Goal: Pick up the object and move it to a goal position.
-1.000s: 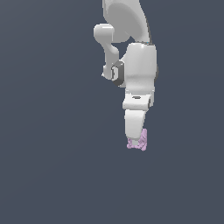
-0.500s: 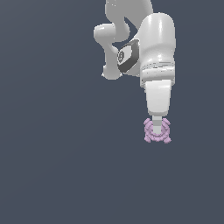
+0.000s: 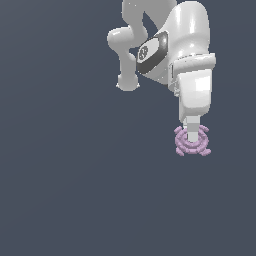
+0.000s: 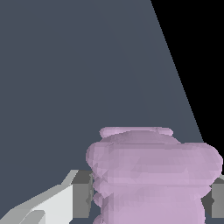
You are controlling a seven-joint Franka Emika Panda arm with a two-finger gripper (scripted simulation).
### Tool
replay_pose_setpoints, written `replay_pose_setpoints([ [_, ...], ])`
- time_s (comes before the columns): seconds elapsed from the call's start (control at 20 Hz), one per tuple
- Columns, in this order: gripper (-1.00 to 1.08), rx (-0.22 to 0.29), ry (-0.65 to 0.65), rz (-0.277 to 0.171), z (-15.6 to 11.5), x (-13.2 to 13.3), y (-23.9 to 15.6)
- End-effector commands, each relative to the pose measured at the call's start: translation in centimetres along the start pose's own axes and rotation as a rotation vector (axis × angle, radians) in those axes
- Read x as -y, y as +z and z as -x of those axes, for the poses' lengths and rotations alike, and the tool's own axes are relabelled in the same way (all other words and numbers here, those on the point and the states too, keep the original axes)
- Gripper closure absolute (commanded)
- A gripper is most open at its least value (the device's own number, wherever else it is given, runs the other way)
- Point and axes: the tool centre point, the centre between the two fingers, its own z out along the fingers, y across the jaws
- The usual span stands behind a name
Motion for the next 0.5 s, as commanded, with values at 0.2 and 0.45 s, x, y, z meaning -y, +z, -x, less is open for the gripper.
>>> replay_pose_setpoints([
  [0.2, 1.08, -0.004, -0.001, 0.019, -0.43, -0.45, -0.45],
  [0.45, 1.08, -0.003, -0.001, 0.018, -0.38, -0.41, -0.39],
])
